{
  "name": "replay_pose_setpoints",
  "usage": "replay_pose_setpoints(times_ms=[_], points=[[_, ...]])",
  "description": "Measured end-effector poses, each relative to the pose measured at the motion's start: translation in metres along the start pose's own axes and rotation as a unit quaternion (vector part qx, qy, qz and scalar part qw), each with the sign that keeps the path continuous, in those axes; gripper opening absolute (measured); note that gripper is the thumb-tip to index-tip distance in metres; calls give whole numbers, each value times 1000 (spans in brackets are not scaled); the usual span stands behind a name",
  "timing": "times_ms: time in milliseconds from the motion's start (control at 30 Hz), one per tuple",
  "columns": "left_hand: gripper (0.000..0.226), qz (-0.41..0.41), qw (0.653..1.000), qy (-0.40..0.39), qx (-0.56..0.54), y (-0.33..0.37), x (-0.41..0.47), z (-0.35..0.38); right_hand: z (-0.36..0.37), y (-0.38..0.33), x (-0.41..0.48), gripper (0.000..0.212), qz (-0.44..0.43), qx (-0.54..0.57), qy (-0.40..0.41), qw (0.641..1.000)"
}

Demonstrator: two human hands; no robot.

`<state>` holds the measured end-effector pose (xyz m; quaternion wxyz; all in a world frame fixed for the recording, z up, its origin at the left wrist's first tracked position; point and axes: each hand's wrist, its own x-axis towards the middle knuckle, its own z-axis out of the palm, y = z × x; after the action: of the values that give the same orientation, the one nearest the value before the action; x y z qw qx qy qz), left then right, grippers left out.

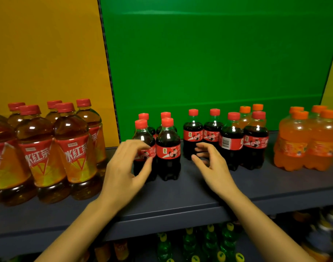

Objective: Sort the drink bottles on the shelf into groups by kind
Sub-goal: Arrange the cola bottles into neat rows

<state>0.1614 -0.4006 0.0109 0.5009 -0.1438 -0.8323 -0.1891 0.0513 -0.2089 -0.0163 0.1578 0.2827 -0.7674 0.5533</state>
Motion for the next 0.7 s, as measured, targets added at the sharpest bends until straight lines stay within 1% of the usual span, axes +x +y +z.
replay_pose_setpoints(times_ms=[67,100,200,300,367,433,467,500,533,600,633,700], points=[[11,-6,999,-40,-30,16,2,8,-11,1,3,27,-32,-6,23,999],[11,-20,997,-61,-47,24,3,15,-19,0,6,24,-52,-10,32,998],[19,-76,987,-108,-94,45,10,44,-46,-11,24,20,-118,-36,53,991],[26,-106,982,-110,-107,60,31,70,-74,-24,52,18,-176,-76,72,979],[26,-89,990,-85,-69,68,56,81,-90,-31,75,17,-186,-112,62,974],[28,-60,996,-63,-11,71,84,89,-101,-36,100,21,-169,-169,13,971],[30,-52,996,-64,30,70,99,92,-105,-37,111,24,-153,-199,-19,968],[33,-52,992,-82,78,69,114,95,-107,-38,122,28,-135,-228,-51,963],[38,-62,983,-113,130,67,127,98,-108,-39,132,32,-113,-256,-82,957],[53,-107,949,-201,216,61,150,104,-110,-39,148,41,-68,-301,-132,942],[62,-130,932,-239,238,57,160,107,-111,-37,155,45,-49,-311,-151,937],[78,-167,908,-291,249,46,175,114,-112,-34,166,54,-14,-325,-189,926]])
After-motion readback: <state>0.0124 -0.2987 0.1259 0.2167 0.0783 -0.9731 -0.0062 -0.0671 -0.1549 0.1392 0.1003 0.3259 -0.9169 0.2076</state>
